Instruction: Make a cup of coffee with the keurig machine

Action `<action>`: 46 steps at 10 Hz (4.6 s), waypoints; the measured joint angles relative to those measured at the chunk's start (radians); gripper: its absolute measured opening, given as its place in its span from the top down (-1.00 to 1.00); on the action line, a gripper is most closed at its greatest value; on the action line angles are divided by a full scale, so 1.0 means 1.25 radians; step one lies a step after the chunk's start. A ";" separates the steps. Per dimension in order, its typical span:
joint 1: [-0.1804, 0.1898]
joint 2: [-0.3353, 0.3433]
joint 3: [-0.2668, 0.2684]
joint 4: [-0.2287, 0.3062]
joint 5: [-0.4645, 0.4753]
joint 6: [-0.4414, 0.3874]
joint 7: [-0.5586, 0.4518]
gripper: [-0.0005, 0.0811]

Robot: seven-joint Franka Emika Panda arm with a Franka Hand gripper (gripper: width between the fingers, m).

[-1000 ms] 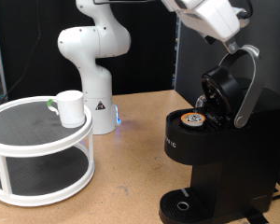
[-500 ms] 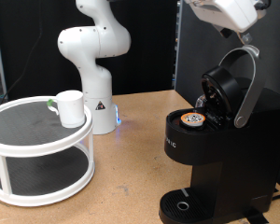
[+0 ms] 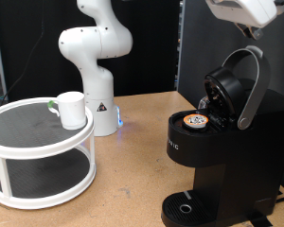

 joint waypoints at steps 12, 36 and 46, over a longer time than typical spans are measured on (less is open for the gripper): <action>-0.003 0.041 0.062 -0.009 -0.031 0.064 0.033 0.97; -0.129 0.066 -0.058 -0.136 -0.287 0.020 -0.147 0.97; -0.129 0.077 -0.060 -0.156 -0.268 0.070 -0.158 0.97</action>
